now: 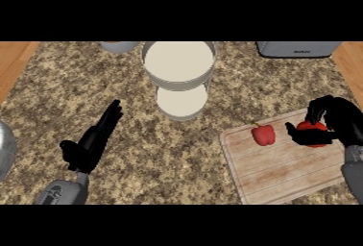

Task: Pick the tomato from the cutting board and place it in the tiered basket

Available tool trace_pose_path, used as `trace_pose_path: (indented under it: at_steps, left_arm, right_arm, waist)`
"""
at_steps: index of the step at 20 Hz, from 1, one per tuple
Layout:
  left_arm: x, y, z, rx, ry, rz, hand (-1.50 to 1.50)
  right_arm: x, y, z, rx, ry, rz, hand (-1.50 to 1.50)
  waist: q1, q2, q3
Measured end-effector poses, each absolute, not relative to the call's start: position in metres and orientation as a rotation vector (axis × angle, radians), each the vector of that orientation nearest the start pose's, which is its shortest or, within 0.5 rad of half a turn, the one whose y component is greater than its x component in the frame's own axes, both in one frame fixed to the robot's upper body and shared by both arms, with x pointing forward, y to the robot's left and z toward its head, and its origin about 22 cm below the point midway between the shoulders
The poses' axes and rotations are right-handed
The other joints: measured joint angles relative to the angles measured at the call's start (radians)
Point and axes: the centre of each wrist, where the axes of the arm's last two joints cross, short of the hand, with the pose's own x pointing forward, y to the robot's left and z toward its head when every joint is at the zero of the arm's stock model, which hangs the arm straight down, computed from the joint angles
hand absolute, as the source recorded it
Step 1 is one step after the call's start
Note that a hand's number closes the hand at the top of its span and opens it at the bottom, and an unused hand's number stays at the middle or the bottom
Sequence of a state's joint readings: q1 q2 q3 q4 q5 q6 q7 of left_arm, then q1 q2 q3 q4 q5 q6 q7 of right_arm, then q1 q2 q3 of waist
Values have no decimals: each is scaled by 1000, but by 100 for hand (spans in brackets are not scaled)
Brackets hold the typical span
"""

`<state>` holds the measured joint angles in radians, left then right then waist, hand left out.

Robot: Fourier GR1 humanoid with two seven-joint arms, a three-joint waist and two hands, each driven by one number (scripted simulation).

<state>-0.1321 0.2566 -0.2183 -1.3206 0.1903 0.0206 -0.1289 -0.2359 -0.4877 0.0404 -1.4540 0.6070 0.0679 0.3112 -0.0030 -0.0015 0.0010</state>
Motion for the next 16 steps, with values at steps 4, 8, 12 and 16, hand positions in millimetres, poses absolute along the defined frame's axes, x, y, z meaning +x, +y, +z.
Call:
trace_pose_path:
  at_steps: [4, 8, 12, 16]
  left_arm:
    - [270, 241, -17, -74, -1525, -222, 0]
    - [268, 239, -19, -69, -1526, -226, 0]
    - [271, 233, -19, -78, -1531, -237, 0]
    - [272, 231, -20, -87, -1530, -236, 0]
  right_arm:
    - [299, -308, 115, -843, -1412, 694, 150]
    - [300, -290, 163, -805, -1522, 677, 150]
    - [310, -259, 203, -774, -1565, 662, 150]
    - [328, -223, 240, -746, -1585, 626, 150]
  waist:
    - [-3, -2, -1]
    - [0, -2, -1]
    - [6, 0, -2]
    - [14, 1, -2]
